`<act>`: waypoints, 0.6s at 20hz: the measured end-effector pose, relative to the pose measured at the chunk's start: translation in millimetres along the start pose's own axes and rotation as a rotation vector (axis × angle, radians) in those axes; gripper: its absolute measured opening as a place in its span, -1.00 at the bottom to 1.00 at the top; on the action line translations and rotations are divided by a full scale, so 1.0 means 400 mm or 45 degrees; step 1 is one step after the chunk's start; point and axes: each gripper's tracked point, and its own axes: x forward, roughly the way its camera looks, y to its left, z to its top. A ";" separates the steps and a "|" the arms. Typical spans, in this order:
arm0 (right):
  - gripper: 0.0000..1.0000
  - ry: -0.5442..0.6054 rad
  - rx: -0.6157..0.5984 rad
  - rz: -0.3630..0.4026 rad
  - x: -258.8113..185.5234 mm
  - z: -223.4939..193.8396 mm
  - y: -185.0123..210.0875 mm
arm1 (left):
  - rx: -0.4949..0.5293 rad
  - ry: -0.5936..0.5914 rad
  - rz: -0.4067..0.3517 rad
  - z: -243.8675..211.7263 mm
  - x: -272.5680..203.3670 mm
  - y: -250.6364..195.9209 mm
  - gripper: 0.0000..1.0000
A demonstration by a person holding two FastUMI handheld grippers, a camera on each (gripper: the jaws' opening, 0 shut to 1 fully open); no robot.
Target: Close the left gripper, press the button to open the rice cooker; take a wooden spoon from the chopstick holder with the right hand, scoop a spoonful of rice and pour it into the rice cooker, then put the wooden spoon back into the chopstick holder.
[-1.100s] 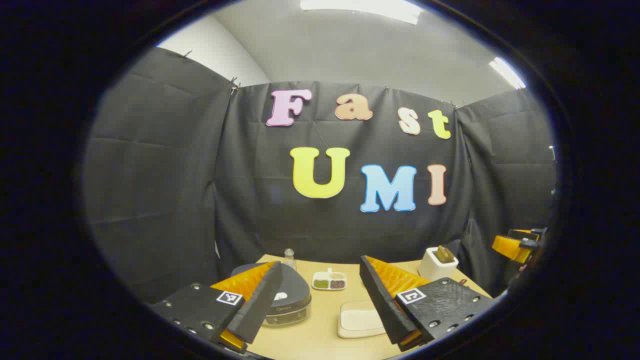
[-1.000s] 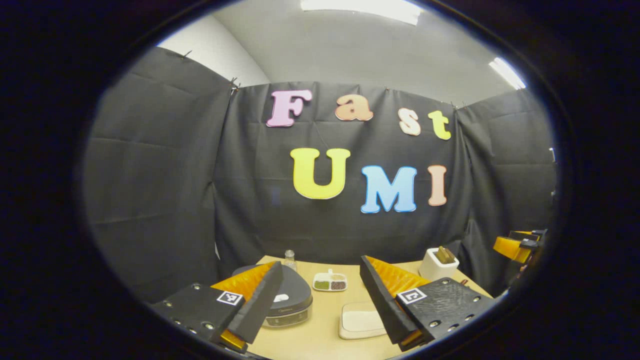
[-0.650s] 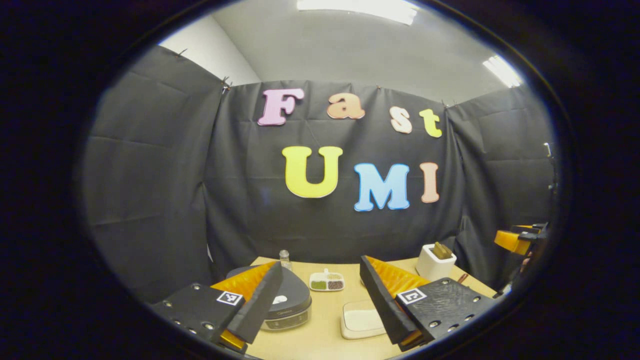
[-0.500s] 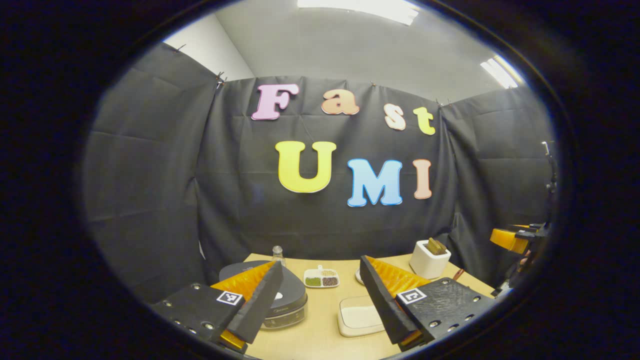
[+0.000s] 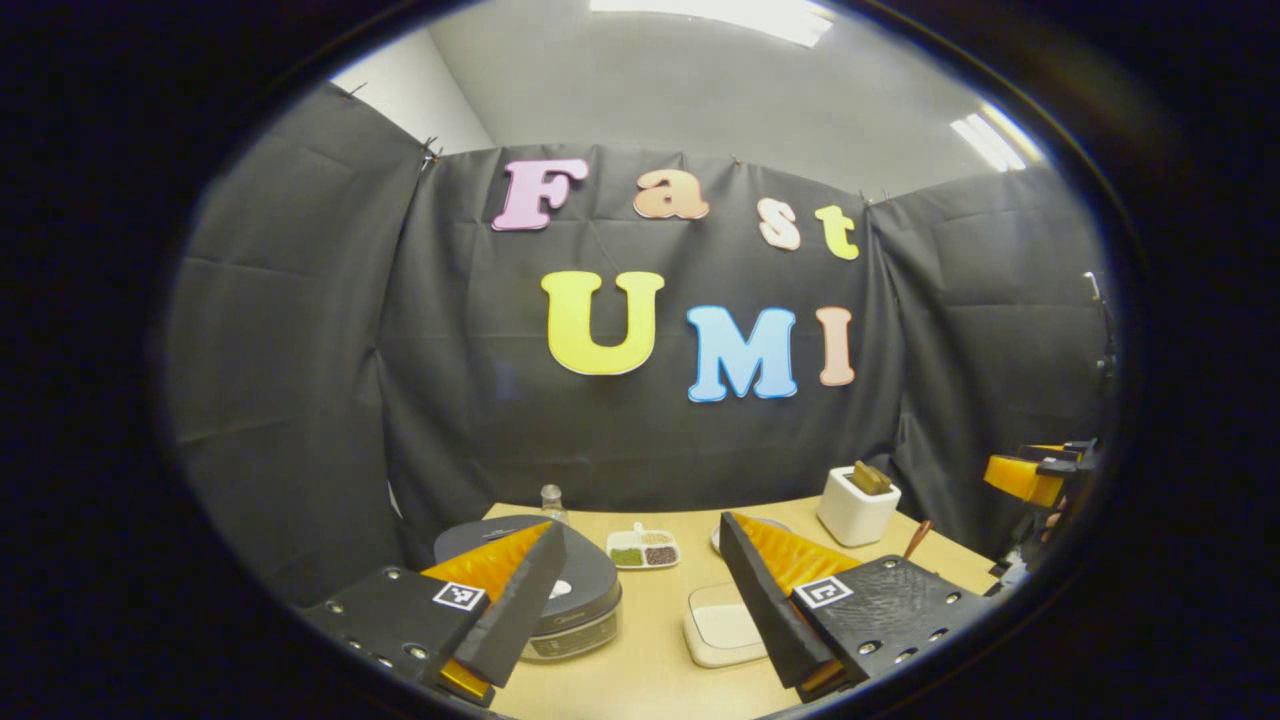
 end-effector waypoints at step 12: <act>0.94 0.017 -0.027 -0.027 -0.031 -0.039 0.019 | 0.030 0.131 0.020 -0.013 0.057 0.123 -0.05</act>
